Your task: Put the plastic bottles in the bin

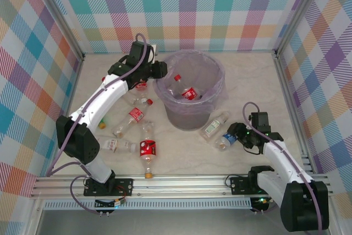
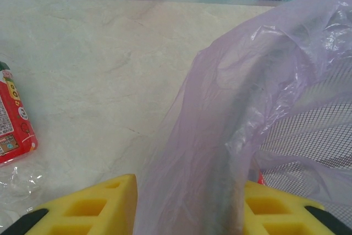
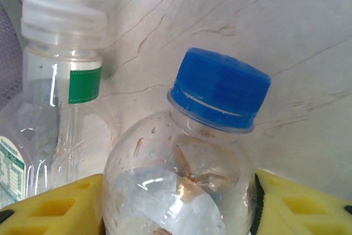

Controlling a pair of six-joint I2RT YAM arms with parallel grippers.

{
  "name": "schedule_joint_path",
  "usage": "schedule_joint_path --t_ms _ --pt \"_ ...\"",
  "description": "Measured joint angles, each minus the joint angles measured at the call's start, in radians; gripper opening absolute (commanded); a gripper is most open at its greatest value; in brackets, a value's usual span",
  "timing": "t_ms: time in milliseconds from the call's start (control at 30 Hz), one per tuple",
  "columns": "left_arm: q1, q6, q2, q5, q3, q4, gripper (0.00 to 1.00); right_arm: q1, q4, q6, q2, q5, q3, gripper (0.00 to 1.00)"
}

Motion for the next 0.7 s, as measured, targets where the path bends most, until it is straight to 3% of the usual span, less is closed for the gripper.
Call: schedule_joint_path --t_ms 400,700 --pt "-0.007 0.011 -0.027 -0.015 -0.036 0.024 0.40 -0.060 -0.253 -0.083 -0.200 -0.010 0.216 0.55" --pt "-0.008 0.028 -0.034 -0.024 -0.042 0.023 0.40 -0.060 -0.431 -0.198 -0.220 0.142 0.515 0.53"
